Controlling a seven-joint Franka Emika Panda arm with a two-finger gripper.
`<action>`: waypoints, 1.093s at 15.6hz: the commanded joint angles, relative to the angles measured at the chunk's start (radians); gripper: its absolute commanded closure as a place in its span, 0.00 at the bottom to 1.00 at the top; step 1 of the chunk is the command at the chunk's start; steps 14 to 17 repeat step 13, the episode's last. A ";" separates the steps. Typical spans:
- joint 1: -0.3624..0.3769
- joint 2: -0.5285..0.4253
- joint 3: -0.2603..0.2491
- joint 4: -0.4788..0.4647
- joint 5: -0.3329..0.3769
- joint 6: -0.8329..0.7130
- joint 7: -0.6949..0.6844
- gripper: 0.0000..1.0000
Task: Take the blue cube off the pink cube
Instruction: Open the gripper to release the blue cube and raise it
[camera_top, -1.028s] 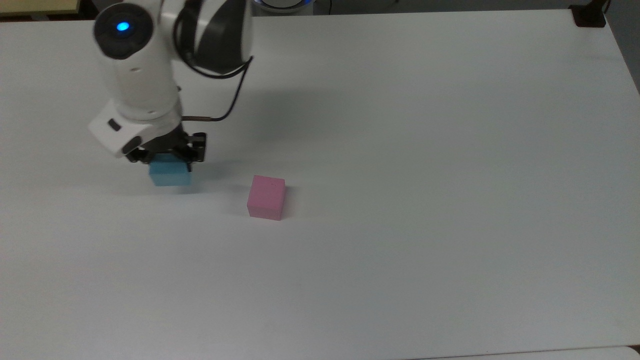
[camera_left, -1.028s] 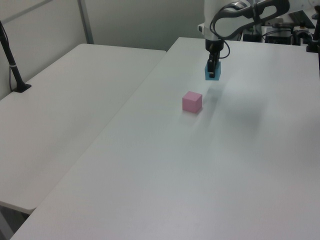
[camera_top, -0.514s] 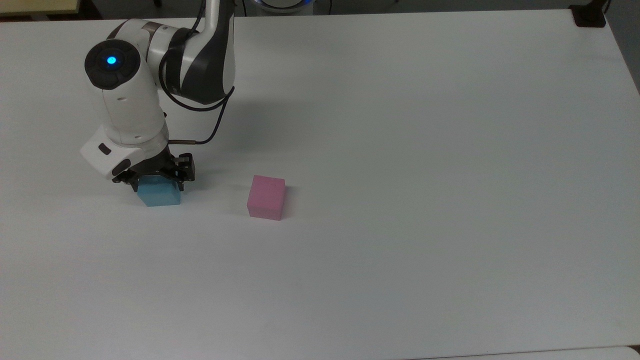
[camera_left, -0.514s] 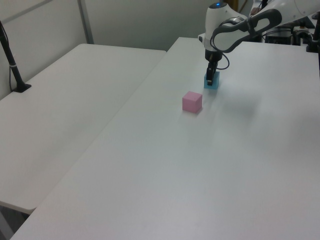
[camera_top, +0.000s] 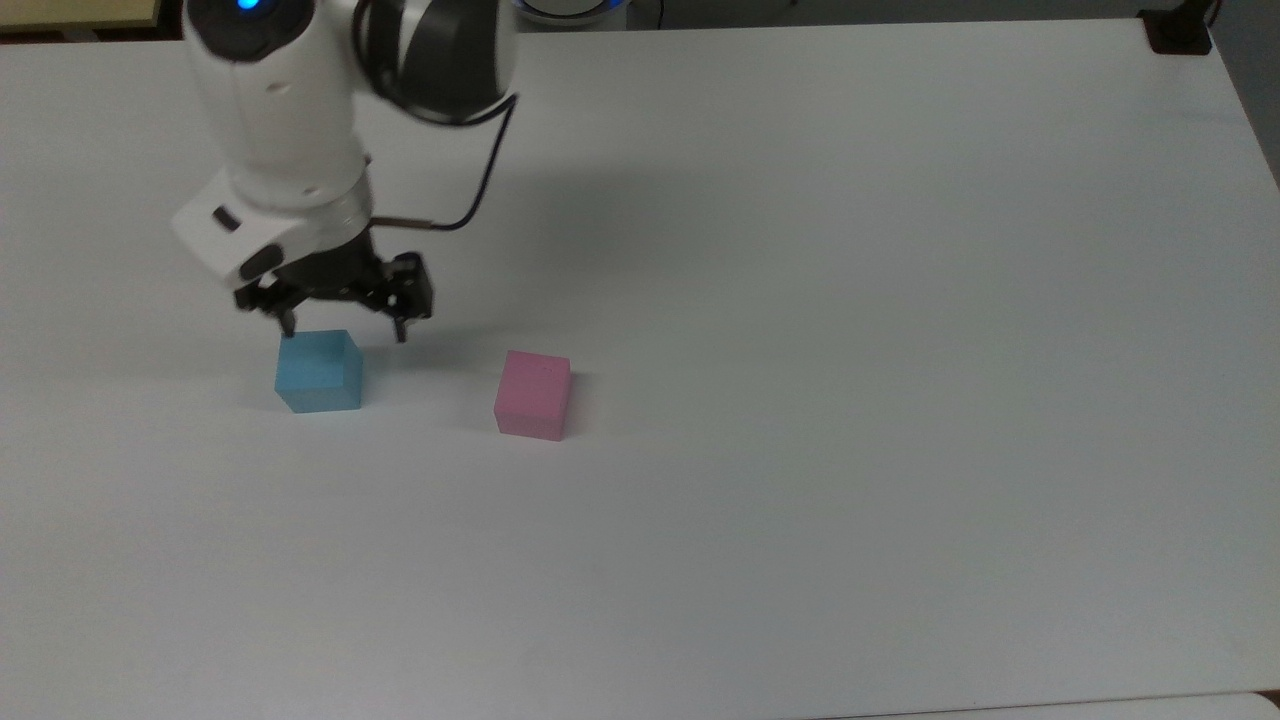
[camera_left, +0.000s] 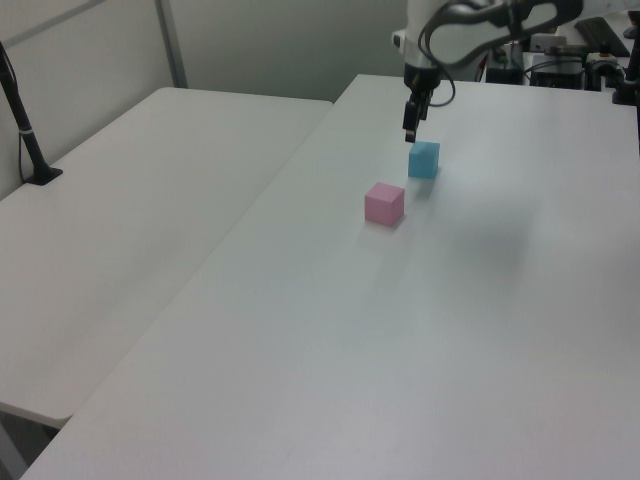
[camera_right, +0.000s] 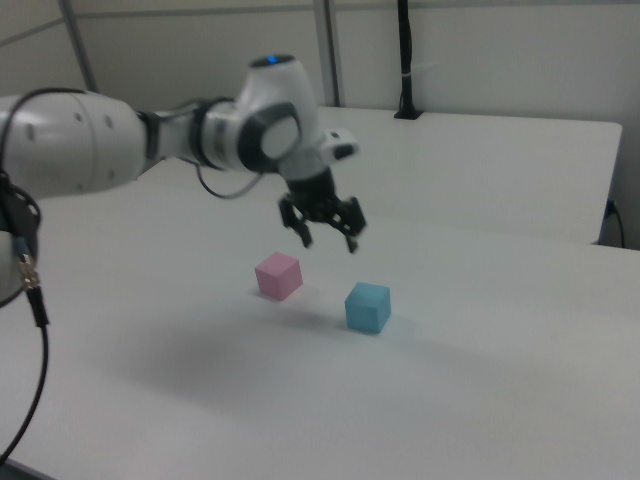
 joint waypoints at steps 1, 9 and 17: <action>0.137 -0.169 -0.050 -0.052 0.007 -0.200 0.158 0.00; 0.230 -0.406 -0.082 -0.166 0.011 -0.368 0.189 0.00; 0.221 -0.413 -0.085 -0.160 0.017 -0.397 0.190 0.00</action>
